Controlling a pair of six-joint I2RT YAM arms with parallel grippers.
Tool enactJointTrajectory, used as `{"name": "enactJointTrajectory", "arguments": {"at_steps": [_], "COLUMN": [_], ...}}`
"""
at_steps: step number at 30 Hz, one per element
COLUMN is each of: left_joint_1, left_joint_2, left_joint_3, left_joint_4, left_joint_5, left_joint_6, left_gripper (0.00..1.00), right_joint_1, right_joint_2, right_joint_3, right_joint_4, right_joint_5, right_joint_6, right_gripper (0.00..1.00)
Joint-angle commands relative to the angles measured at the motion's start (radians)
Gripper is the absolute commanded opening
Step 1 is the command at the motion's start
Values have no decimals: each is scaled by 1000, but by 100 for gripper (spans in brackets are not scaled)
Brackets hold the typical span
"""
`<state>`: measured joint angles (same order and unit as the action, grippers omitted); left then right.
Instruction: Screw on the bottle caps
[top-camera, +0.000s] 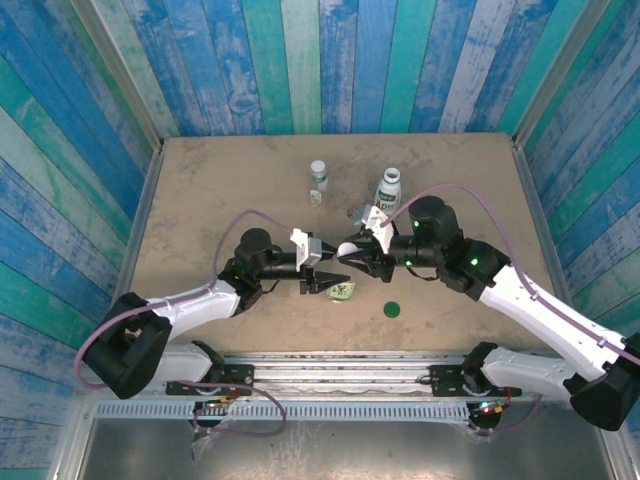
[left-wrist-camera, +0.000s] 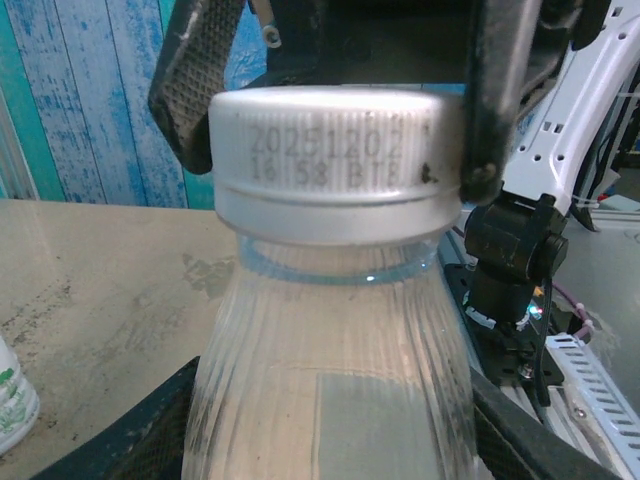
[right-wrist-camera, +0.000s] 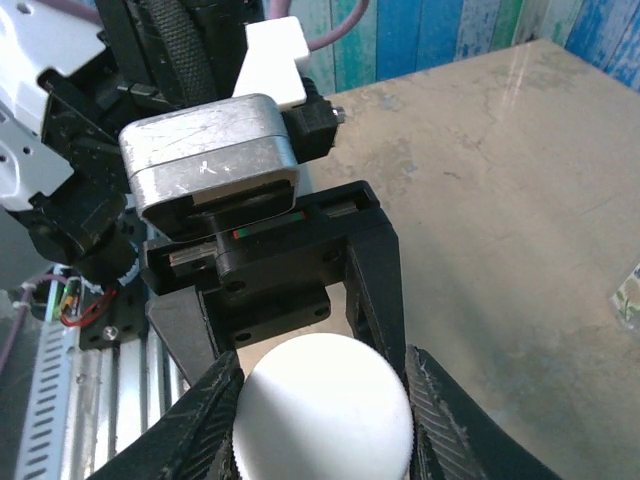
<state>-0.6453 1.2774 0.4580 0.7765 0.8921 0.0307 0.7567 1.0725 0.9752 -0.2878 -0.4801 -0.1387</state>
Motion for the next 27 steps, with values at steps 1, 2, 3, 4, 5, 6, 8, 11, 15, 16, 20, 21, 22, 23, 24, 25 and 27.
{"name": "enactJointTrajectory", "arguments": {"at_steps": [1, 2, 3, 4, 5, 6, 8, 11, 15, 16, 20, 21, 22, 23, 24, 25, 27], "left_joint_1": [-7, -7, -7, -8, -8, -8, -8, -8, -8, -8, -8, -8, -8, -8, -8, -8, -7], "left_joint_2": [-54, -53, -53, -53, -52, -51, -46, -45, -68, -73, -92, -96, -98, -100, -101, -99, -93], "left_joint_3": [15, 13, 10, 6, 5, 5, 7, 8, -12, -17, -33, -37, -37, -38, -36, -38, -40], "left_joint_4": [14, 22, 35, 47, 54, 66, 84, 82, 64, 66, 103, 116, 122, 130, 142, 154, 214], "left_joint_5": [-5, -29, -70, -105, -134, -162, -198, -243, -245, -240, -235, -243, -254, -270, -281, -283, -254], "left_joint_6": [18, 15, 8, 4, 3, 0, -1, 2, 16, 15, -16, -25, -32, -44, -55, -70, -112], "left_gripper": [48, 47, 46, 45, 44, 44, 44, 44, 45, 45, 46, 46, 46, 46, 46, 46, 47], "right_joint_1": [-6, -5, -6, -5, -5, -4, -3, -3, -3, -3, -3, -4, -4, -4, -3, -3, -4], "right_joint_2": [10, 13, 17, 24, 34, 45, 53, 42, -11, -30, -114, -133, -148, -162, -173, -182, -192], "right_joint_3": [26, 26, 24, 23, 24, 28, 33, 28, 10, -5, -92, -117, -139, -160, -180, -197, -240], "right_joint_4": [-6, -1, 11, 22, 26, 25, 15, 16, 44, 67, 184, 211, 232, 248, 255, 258, 269], "right_joint_5": [-4, 2, 22, 53, 80, 106, 155, 228, 220, 210, 155, 141, 140, 134, 112, 85, 19], "right_joint_6": [7, 18, 45, 87, 124, 161, 211, 248, 196, 179, 125, 105, 102, 92, 60, 24, -47], "right_gripper": [30, 29, 26, 22, 19, 18, 17, 18, 41, 47, 67, 71, 71, 72, 75, 77, 80]}}
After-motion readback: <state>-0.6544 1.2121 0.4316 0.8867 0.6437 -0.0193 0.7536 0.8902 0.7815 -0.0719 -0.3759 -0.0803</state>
